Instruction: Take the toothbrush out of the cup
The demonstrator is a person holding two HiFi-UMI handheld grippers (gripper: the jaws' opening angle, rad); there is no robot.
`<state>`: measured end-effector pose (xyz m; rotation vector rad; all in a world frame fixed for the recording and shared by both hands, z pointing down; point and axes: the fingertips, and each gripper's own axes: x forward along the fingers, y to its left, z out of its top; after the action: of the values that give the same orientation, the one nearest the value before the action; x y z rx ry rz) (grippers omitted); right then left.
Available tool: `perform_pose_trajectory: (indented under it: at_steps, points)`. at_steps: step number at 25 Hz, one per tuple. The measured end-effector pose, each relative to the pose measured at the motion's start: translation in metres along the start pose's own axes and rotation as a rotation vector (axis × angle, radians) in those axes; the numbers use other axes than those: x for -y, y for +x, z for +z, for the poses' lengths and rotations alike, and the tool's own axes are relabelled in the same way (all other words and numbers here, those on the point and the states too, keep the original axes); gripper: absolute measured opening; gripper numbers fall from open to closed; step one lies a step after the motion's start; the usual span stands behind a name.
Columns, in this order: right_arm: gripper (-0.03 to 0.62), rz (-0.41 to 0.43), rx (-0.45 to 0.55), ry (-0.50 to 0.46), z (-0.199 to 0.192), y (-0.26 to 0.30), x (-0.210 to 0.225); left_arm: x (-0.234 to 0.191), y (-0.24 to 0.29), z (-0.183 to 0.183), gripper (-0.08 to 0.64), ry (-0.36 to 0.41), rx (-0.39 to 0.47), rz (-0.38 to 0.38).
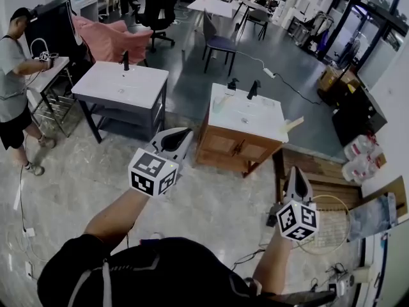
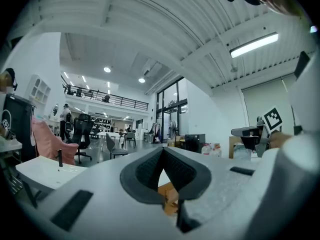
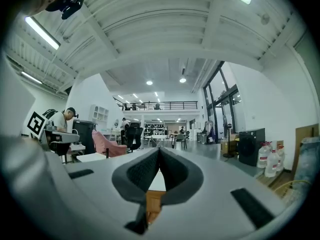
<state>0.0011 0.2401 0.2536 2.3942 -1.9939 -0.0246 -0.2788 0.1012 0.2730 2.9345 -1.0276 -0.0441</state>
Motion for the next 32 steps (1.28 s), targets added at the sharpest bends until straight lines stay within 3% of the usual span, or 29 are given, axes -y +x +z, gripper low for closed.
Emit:
perform_pose_trajectory:
  at_steps: [13, 22, 32]
  points:
    - [0.005, 0.013, -0.001, 0.017, -0.004, -0.006, -0.015, -0.002, -0.012, -0.004, 0.003, 0.008, 0.0, -0.016]
    - [0.005, 0.009, -0.011, -0.01, 0.002, 0.006, -0.048, -0.042, -0.028, -0.004, 0.003, -0.014, 0.004, 0.017]
    - [0.006, -0.018, -0.019, -0.008, -0.01, 0.019, -0.08, -0.075, -0.047, -0.018, 0.003, -0.018, -0.001, -0.012]
